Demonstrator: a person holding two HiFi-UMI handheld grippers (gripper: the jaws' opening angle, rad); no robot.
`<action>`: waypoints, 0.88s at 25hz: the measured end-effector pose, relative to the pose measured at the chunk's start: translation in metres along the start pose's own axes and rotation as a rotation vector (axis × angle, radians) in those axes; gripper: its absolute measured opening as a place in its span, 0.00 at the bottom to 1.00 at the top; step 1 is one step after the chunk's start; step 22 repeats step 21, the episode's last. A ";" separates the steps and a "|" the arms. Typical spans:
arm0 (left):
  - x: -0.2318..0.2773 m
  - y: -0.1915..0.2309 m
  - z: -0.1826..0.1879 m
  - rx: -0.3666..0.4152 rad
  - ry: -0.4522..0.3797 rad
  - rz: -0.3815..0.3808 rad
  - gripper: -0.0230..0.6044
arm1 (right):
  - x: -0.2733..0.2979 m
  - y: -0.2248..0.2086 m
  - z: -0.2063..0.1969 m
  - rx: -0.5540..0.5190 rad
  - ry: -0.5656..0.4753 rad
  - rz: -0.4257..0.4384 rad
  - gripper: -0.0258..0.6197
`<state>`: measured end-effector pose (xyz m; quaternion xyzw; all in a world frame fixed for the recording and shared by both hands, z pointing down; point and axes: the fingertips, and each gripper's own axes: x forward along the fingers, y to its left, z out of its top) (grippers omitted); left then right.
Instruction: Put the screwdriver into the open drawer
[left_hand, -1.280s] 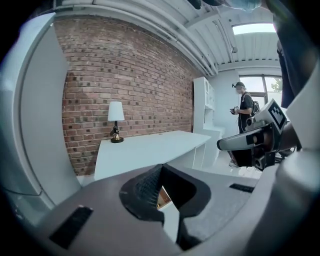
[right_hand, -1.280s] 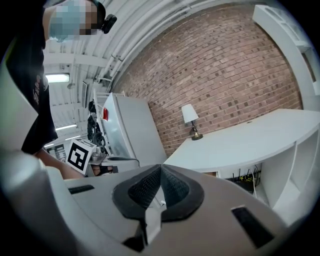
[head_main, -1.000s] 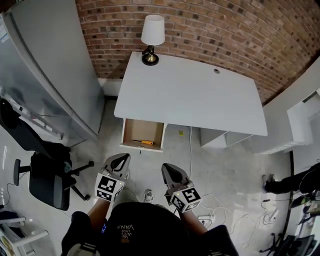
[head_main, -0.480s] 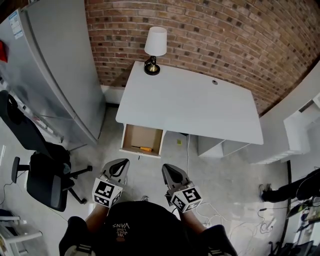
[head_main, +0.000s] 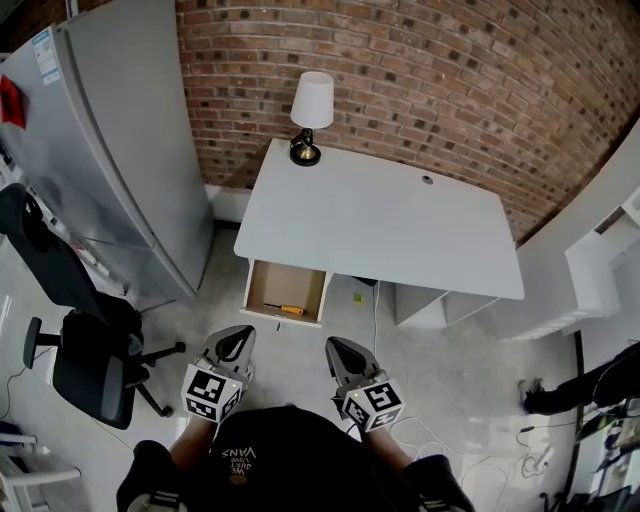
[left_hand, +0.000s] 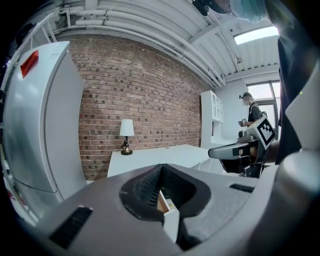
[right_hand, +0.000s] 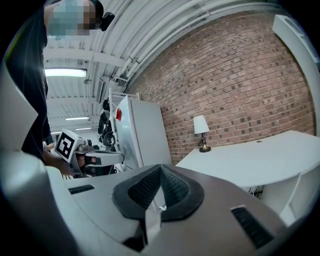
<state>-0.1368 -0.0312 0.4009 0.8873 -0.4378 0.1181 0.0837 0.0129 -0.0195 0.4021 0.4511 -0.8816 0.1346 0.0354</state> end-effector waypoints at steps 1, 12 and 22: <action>0.000 0.000 0.000 -0.004 -0.002 -0.001 0.05 | 0.000 0.000 0.001 -0.006 0.000 -0.003 0.04; -0.002 0.000 -0.004 -0.017 -0.005 -0.007 0.05 | 0.003 0.000 -0.002 -0.010 0.015 -0.036 0.04; 0.000 0.008 -0.005 -0.026 -0.020 -0.005 0.05 | 0.010 0.001 -0.003 0.003 0.012 -0.050 0.04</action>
